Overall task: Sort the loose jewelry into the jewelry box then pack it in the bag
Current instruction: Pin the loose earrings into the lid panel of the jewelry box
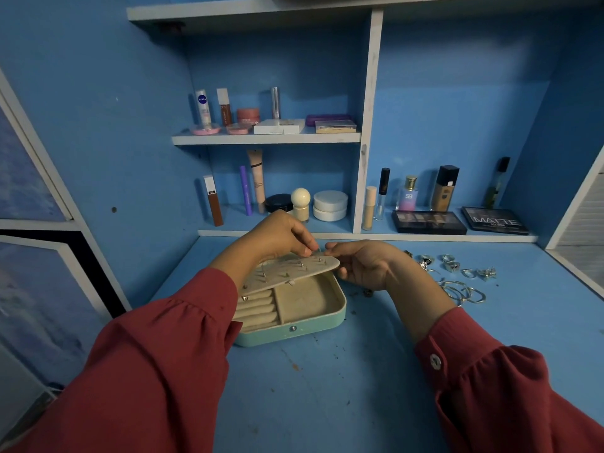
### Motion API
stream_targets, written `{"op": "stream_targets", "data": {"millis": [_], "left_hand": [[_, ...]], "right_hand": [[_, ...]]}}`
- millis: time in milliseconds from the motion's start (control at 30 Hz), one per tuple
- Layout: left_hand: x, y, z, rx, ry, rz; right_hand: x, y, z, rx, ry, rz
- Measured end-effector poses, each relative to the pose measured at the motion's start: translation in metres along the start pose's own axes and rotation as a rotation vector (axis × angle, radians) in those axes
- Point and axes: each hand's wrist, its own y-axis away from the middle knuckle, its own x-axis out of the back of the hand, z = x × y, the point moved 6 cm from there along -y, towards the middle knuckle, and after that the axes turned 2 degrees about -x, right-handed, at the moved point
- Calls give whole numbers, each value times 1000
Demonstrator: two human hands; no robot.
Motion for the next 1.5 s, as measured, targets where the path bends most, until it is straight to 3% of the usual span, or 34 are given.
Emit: {"op": "stream_targets", "data": {"millis": [333, 533, 867, 1500], "left_hand": [[-4, -1, 7, -61, -36, 34], [-7, -3, 10, -128, -236, 17], [-3, -10, 8, -85, -373, -74], [-12, -19, 0, 1, -398, -202]], "right_hand": [[0, 0, 1, -2, -20, -9], [0, -1, 0, 18, 3, -10], [0, -1, 0, 8, -3, -10], [-1, 0, 0, 6, -11, 11]]}}
